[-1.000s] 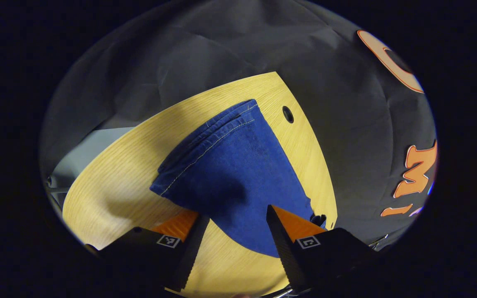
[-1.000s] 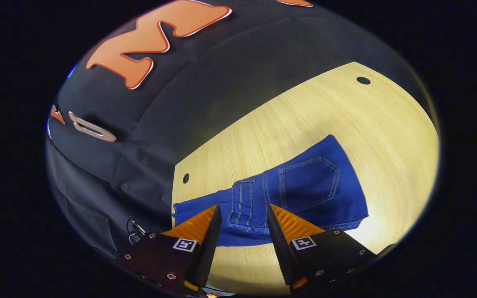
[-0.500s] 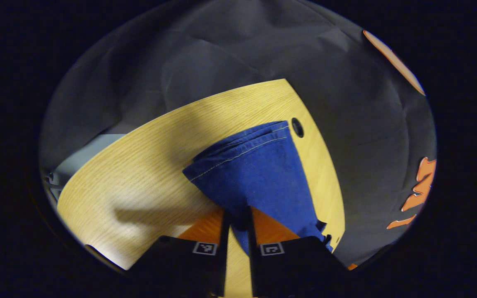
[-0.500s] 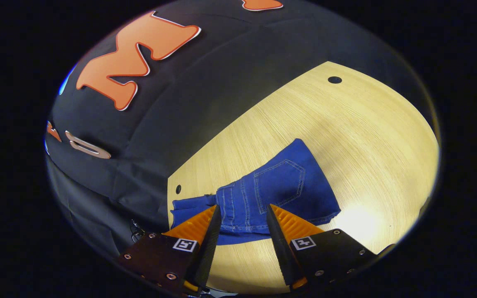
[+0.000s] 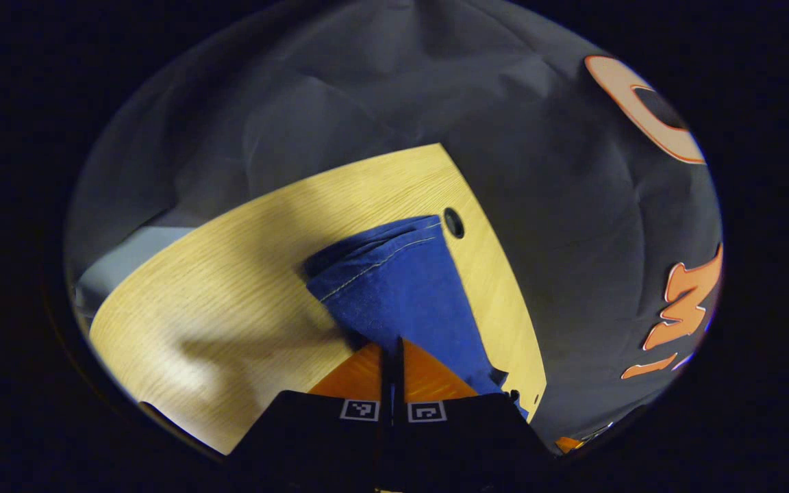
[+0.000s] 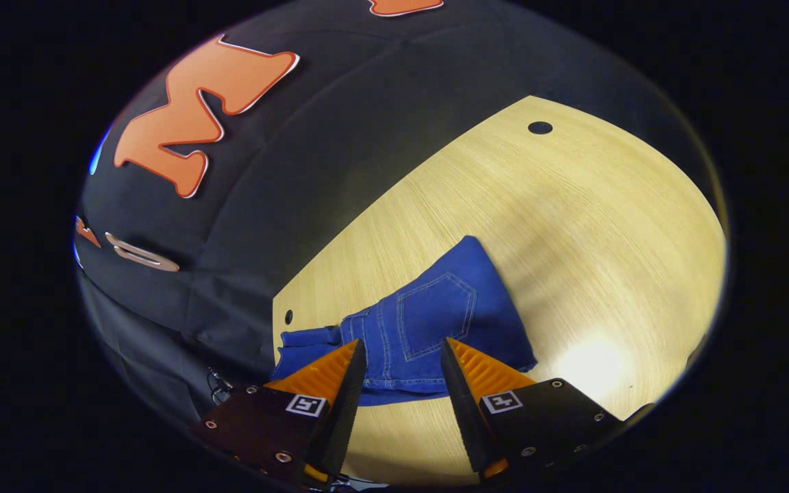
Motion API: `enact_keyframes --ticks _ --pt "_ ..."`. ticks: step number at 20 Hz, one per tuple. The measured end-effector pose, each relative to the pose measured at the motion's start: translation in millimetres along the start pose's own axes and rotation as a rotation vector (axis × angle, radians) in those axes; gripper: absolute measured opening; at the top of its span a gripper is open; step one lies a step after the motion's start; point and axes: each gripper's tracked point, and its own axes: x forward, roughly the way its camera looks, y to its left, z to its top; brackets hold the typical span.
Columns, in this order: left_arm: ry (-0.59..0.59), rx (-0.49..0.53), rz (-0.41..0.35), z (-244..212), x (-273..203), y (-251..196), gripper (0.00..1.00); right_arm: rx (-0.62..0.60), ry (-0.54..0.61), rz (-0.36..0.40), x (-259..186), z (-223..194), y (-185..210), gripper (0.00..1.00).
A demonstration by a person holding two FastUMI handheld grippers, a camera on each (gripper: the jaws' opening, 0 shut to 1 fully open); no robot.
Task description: Grasp the waist and the cuffs of the jeans and fold them to make the two legs overlap; first hold the waist and fold one-third of the jeans toward the cuffs, then hold the cuffs and fold the remaining one-third in the same direction to finish folding.
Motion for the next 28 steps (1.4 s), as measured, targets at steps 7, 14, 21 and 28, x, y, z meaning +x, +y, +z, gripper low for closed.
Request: enact_keyframes --ticks 7,14,21,28 --pt "-0.045 0.037 0.090 4 -13 5 0.01 0.014 0.018 0.029 1 12 -12 0.68" --pt "-0.020 0.002 0.363 23 -7 68 0.96 0.028 0.004 0.012 -6 19 -28 0.68" --pt "0.055 0.233 0.484 23 26 58 0.89 0.056 0.005 -0.003 -5 20 -37 0.68" --pt "0.012 0.528 0.473 28 44 46 0.06 0.093 0.021 -0.019 1 13 -46 0.68"
